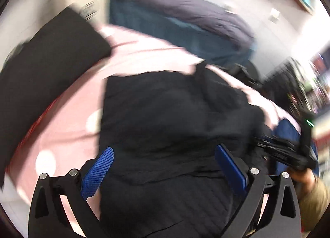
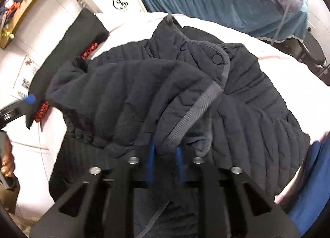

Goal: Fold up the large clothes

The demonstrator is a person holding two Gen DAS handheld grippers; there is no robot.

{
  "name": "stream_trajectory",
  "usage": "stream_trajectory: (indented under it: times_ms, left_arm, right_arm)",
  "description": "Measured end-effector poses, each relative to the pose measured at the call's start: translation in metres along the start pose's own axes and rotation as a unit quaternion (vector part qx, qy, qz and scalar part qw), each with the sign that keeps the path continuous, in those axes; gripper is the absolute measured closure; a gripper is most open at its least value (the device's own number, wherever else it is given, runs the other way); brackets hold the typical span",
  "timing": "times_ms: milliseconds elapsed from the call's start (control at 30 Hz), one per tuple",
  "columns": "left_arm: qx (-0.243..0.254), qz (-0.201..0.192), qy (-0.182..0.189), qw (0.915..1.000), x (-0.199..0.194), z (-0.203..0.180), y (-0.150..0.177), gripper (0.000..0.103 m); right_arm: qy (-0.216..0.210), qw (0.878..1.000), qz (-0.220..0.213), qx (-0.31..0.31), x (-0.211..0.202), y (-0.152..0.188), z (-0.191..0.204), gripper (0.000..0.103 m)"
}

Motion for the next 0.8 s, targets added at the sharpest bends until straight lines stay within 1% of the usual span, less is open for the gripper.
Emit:
stream_trajectory:
  times_ms: [33,67,133,167,200,267,300,333,400,433,500,567,633,700,767,800]
  left_arm:
    - [-0.025,0.002,-0.019,0.9995,0.0,0.018,0.007,0.006]
    - [-0.04,0.003,-0.029,0.9988,0.0,0.029,0.011,0.006]
    - [-0.066,0.004,-0.042,0.9969,0.0,0.047,0.02,0.006]
    - [-0.078,0.006,-0.046,0.9958,0.0,0.054,0.023,0.006]
    - [-0.085,0.008,-0.048,0.9952,0.003,0.057,0.025,0.006]
    - [-0.086,0.017,-0.047,0.9951,0.011,0.058,0.027,0.006]
    - [-0.081,0.024,-0.05,0.9952,0.017,0.055,0.025,0.006]
    - [-0.073,0.03,-0.051,0.9955,0.022,0.051,0.024,0.006]
    - [-0.044,0.037,-0.055,0.9968,0.033,0.037,0.018,0.006]
    - [-0.027,0.039,-0.061,0.997,0.037,0.03,0.015,0.006]
    - [0.014,0.042,-0.078,0.996,0.044,0.013,0.009,0.006]
    - [0.053,0.038,-0.084,0.9943,0.05,-0.009,0.0,0.006]
    - [0.097,0.028,-0.083,0.9914,0.054,-0.032,-0.011,0.006]
    - [0.135,0.022,-0.084,0.987,0.06,-0.053,-0.019,0.006]
    - [0.176,0.021,-0.084,0.9805,0.069,-0.074,-0.025,0.006]
    - [0.19,0.02,-0.083,0.9781,0.074,-0.082,-0.028,0.006]
  right_arm:
    - [0.007,1.0,-0.007,0.01,-0.006,-0.001,-0.006,0.087]
    - [0.016,0.999,-0.015,0.031,-0.014,0.0,-0.017,0.087]
    - [0.025,0.997,-0.019,0.072,-0.024,0.002,-0.038,0.087]
    - [0.03,0.995,-0.013,0.097,-0.026,0.006,-0.053,0.087]
    - [0.033,0.994,-0.004,0.107,-0.025,0.008,-0.06,0.087]
    - [0.029,0.992,0.035,0.122,-0.014,0.02,-0.071,0.086]
    - [0.037,0.99,0.054,0.127,-0.006,0.026,-0.076,0.081]
    - [0.051,0.988,0.059,0.13,-0.003,0.03,-0.08,0.075]
    - [0.082,0.986,0.053,0.139,-0.005,0.031,-0.086,0.045]
    - [0.091,0.984,0.042,0.147,-0.009,0.029,-0.09,0.041]
    - [0.106,0.98,0.012,0.169,-0.024,0.026,-0.094,0.041]
    - [0.118,0.979,-0.025,0.166,-0.044,0.019,-0.09,0.041]
    - [0.119,0.982,-0.053,0.134,-0.058,0.009,-0.078,0.041]
    - [0.117,0.987,-0.068,0.085,-0.063,0.0,-0.051,0.038]
    - [0.111,0.991,-0.061,0.036,-0.055,-0.002,-0.025,0.033]
    - [0.113,0.992,-0.052,0.013,-0.045,0.001,-0.013,0.033]
Point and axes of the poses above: each gripper's, at about its wrist camera, not at the fingertips, and x roughly the way its jaws point, z to its left, y to its underside, the point moved 7 cm from there along x, roughly the way its jaws point, and after that the axes turned 12 degrees about x, right-handed, at the moved point
